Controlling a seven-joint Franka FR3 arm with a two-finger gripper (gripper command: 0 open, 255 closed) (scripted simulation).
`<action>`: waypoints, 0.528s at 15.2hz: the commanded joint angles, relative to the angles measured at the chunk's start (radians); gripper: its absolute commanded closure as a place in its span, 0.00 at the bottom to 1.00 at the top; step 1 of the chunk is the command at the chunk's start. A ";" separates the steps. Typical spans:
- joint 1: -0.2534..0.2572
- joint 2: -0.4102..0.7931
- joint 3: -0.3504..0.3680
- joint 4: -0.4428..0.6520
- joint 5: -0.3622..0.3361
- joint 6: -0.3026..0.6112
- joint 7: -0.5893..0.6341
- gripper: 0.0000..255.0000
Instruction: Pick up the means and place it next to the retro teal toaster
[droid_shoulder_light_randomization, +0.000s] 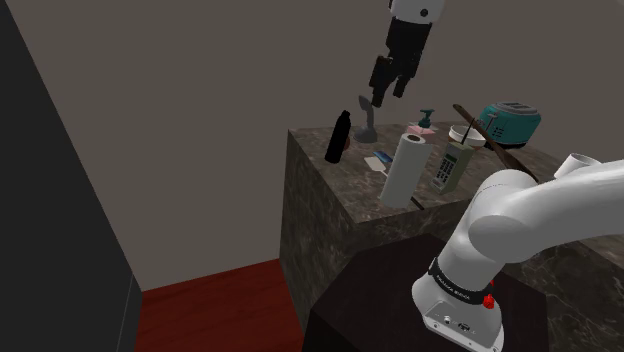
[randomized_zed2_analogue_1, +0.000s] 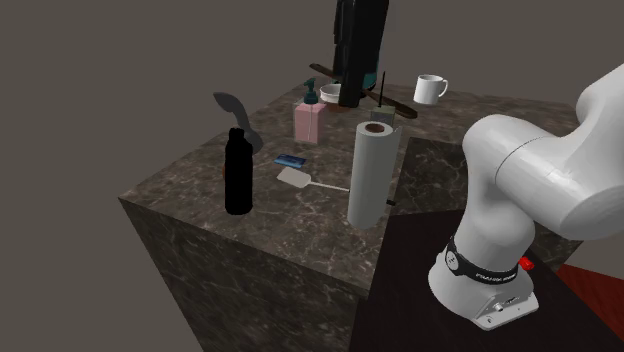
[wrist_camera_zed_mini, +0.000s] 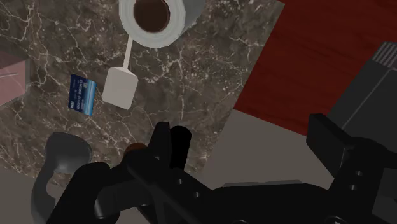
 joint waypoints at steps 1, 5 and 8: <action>0.000 0.000 0.000 0.000 0.000 0.000 0.000 0.00; -0.040 0.000 -0.059 -0.099 -0.019 0.080 0.002 0.00; -0.073 0.010 -0.105 -0.167 -0.035 0.143 0.004 0.00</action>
